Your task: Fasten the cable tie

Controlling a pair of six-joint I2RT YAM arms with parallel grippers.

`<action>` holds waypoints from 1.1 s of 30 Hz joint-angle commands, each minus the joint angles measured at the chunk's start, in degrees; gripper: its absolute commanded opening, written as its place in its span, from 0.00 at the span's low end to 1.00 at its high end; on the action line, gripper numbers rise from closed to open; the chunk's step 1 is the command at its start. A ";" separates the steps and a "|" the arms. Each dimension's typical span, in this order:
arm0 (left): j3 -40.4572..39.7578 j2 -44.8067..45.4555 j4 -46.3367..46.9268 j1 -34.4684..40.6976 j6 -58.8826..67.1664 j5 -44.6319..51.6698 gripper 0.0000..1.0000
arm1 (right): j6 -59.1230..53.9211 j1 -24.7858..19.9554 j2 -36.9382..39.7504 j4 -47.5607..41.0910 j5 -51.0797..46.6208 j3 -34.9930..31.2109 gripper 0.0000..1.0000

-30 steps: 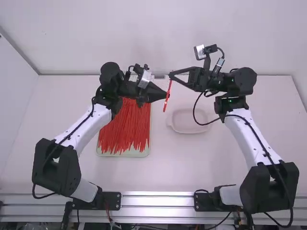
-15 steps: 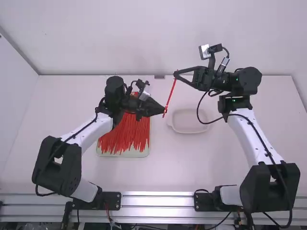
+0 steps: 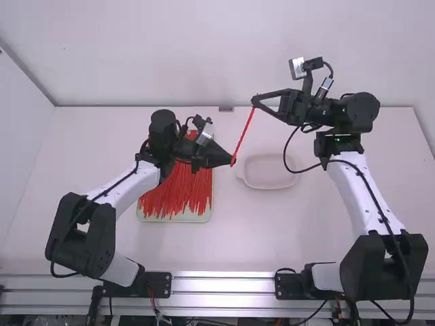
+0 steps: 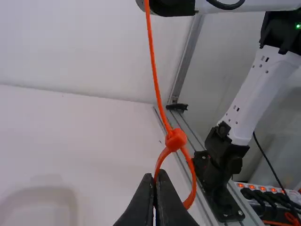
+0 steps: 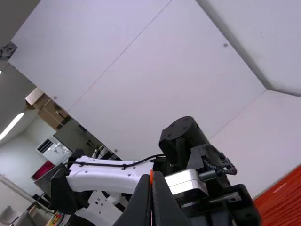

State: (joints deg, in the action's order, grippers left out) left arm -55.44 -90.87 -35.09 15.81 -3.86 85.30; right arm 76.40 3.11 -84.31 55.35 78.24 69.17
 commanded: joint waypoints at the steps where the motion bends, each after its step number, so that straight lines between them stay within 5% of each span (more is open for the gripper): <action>1: 2.25 -1.49 0.28 0.28 0.28 2.73 0.02 | 0.35 -1.77 1.57 1.01 -6.93 4.83 0.00; 8: 2.25 -1.49 -1.68 0.28 0.15 2.32 0.02 | 0.28 -2.08 1.57 1.03 -6.29 5.90 0.00; 11: 2.25 -1.49 -6.14 0.26 -3.48 2.14 0.02 | -0.35 -1.81 1.57 0.90 -6.14 5.88 0.11; 15: 2.25 -1.49 -21.84 0.26 -13.79 0.85 0.02 | -0.37 -3.63 1.57 0.85 -3.93 5.88 0.18; 21: 1.46 -1.49 -35.91 -1.55 -25.20 -3.74 0.02 | -0.55 -6.84 1.57 -2.01 1.14 5.86 0.45; 29: -5.35 -1.49 -32.17 -4.63 -27.63 -3.43 0.02 | -1.92 -6.36 1.60 -2.14 6.03 3.58 0.69; 31: -7.56 -1.49 -31.01 -4.46 -29.00 -3.69 0.02 | -2.73 -5.60 1.57 -2.21 5.99 2.80 0.83; 32: -9.03 -1.49 -30.60 -4.46 -28.98 -3.28 0.02 | -3.10 -4.90 1.57 -2.19 5.95 2.38 0.98; 33: -10.38 -1.49 -29.66 -4.57 -28.92 -3.30 0.02 | -3.37 -4.11 1.57 -2.19 5.88 2.10 0.98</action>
State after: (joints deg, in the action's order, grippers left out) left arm -62.72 -92.62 -64.97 11.42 -31.35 82.04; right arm 74.28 -2.17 -83.77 52.77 83.20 72.12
